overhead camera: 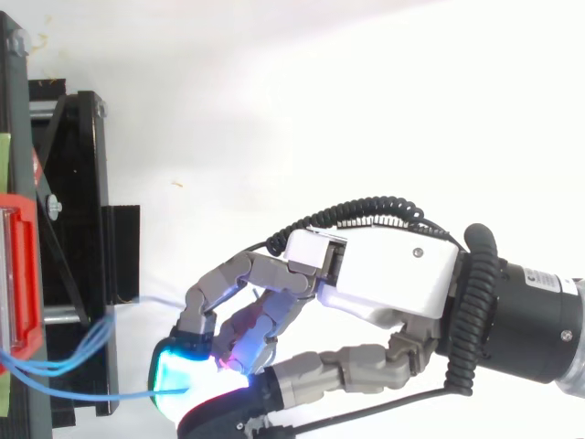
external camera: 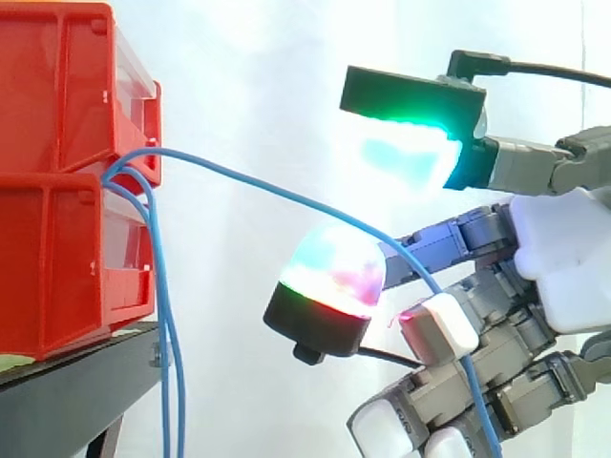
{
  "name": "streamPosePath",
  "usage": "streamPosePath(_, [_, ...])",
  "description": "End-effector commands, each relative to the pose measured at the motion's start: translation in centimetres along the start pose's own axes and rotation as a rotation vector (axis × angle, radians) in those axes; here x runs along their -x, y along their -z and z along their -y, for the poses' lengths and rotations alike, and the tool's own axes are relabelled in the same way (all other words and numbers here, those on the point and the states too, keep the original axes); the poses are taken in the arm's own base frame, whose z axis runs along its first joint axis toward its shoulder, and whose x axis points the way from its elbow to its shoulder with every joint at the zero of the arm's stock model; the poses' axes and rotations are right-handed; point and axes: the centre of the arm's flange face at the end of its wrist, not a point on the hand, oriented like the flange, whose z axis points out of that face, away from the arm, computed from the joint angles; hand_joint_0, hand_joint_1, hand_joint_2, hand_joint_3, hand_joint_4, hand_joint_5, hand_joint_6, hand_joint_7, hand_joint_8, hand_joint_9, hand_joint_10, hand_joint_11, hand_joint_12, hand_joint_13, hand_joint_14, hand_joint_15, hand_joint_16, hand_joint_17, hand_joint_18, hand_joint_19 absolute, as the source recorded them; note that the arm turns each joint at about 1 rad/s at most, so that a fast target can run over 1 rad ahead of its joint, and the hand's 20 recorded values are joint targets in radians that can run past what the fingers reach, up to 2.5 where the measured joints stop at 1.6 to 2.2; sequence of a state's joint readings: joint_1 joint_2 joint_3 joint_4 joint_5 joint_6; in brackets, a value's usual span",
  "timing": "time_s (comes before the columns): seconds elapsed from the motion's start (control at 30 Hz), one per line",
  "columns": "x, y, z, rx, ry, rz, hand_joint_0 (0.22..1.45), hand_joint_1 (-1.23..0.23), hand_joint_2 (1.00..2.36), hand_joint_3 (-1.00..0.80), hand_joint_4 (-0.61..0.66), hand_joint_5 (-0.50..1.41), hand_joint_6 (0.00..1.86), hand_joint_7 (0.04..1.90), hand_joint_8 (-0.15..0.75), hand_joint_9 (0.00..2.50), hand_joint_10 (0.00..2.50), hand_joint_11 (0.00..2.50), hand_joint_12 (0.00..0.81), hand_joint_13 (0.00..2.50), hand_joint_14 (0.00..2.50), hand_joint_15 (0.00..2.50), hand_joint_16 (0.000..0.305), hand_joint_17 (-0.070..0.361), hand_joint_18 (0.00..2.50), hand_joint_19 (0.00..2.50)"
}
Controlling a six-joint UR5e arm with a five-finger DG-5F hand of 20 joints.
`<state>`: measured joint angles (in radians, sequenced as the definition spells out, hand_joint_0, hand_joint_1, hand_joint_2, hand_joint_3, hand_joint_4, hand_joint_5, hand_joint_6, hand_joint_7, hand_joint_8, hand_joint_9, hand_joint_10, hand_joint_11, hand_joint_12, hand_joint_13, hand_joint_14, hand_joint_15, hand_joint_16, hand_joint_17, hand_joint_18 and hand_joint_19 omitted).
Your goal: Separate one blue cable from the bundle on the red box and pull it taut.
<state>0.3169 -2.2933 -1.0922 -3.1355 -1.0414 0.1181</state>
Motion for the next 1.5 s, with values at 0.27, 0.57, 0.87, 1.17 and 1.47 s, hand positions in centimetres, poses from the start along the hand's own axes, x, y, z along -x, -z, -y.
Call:
streamPosePath(0.27, [-0.04,0.01,0.00,0.000,0.000,-0.001,0.60,-0.83,1.02,-0.14,0.06,-0.09,0.93,0.87,0.287,1.18,0.02,0.69,0.369,0.80,0.02,0.48,0.052,0.117,0.69,0.63])
streamPosePath(0.57, [-0.01,0.01,0.00,0.000,0.000,0.002,0.51,-0.53,1.00,-0.45,0.07,-0.09,0.88,0.85,0.282,1.17,0.02,0.65,0.366,0.78,0.02,0.49,0.051,0.115,0.61,0.67])
streamPosePath(0.87, [0.21,-0.06,-0.03,0.002,0.002,0.007,0.58,-0.64,1.01,-0.19,0.08,-0.09,0.86,0.87,0.307,1.15,0.02,0.62,0.386,0.79,0.02,0.47,0.056,0.126,0.64,0.66])
streamPosePath(1.17, [0.20,-0.06,-0.09,0.002,-0.001,0.007,0.62,-0.81,1.01,-0.09,0.05,-0.10,0.94,0.85,0.292,1.15,0.02,0.67,0.371,0.79,0.02,0.47,0.054,0.121,0.69,0.62])
streamPosePath(1.47, [0.08,-0.05,-0.15,0.003,-0.002,0.005,0.64,-0.81,1.01,-0.10,0.00,-0.10,0.95,0.86,0.290,1.14,0.02,0.68,0.361,0.78,0.02,0.48,0.051,0.114,0.68,0.61])
